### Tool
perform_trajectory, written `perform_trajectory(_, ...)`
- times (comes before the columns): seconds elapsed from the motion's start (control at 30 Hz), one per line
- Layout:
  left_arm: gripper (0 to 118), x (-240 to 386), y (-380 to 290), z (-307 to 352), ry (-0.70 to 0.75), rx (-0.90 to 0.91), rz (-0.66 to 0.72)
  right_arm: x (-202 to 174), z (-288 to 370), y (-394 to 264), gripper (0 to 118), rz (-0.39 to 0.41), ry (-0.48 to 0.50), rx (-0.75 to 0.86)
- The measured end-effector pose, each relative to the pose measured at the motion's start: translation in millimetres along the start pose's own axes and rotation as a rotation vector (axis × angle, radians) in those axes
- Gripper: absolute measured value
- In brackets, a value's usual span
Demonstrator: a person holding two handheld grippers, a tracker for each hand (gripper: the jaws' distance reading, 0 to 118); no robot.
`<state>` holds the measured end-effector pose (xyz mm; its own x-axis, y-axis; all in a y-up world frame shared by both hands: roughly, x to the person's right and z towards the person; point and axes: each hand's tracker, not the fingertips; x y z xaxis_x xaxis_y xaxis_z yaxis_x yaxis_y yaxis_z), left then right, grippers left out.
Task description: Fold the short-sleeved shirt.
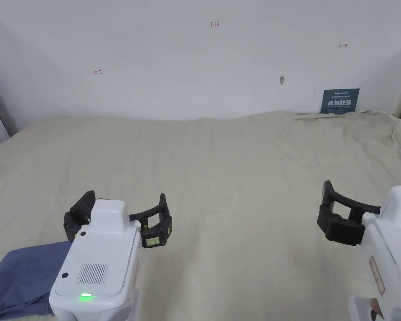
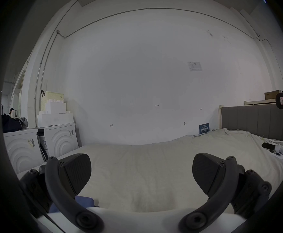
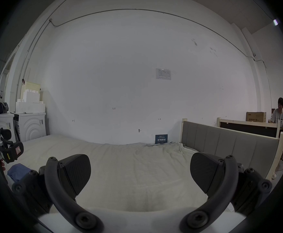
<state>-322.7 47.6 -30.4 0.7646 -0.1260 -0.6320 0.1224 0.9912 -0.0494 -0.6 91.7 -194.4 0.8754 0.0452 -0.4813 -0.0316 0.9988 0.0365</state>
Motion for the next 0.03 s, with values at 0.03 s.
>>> perform_trajectory(0.03, 118, -0.2, 0.0, -0.1, -0.003, 0.0, 0.0, -0.1, 0.1, 0.0, 117, 0.001, 0.0, 0.0)
